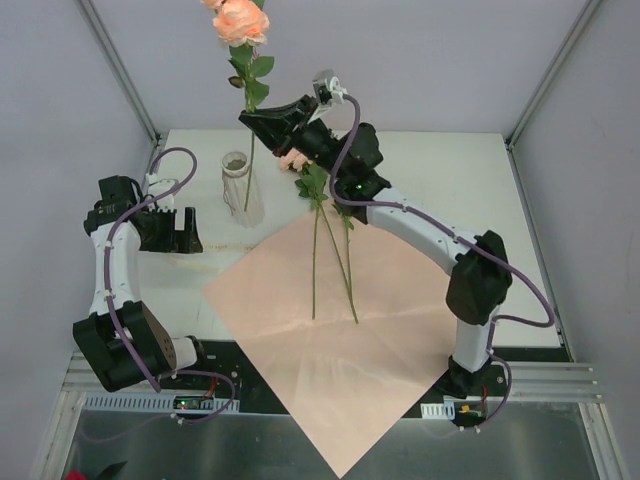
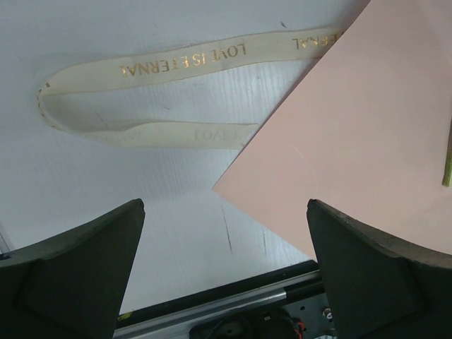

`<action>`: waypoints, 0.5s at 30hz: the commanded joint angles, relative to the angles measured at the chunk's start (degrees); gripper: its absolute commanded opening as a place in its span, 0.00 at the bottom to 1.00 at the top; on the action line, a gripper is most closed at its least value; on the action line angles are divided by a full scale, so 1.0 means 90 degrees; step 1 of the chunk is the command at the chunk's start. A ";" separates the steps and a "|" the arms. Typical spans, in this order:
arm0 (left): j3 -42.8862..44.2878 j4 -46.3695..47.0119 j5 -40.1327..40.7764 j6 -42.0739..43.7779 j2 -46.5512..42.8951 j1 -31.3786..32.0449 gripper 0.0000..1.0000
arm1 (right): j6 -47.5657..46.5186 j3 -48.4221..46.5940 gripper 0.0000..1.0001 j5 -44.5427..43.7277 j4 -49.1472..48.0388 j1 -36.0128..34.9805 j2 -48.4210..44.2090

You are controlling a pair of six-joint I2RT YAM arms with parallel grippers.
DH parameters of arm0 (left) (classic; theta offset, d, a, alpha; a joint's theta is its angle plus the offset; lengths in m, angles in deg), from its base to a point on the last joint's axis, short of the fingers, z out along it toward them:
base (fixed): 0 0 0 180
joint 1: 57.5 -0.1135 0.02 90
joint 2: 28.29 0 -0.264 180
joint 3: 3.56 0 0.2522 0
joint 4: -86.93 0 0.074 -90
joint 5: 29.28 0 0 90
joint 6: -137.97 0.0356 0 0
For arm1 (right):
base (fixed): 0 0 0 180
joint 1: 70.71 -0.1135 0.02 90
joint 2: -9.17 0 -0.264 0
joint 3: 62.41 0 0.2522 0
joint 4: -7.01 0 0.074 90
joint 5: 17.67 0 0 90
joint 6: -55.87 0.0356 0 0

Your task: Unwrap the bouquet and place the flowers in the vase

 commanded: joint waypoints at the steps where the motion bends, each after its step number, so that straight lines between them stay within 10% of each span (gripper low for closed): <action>1: 0.0182 -0.0153 -0.0300 -0.0012 -0.0102 -0.0112 0.99 | -0.0465 -0.1054 0.01 0.0103 -0.2165 -0.0082 0.0718; 15: 0.0309 -0.0417 -0.0535 0.0232 -0.0132 -0.0200 0.99 | -0.1724 -0.3231 0.00 -0.0054 -0.1542 -0.0121 0.2076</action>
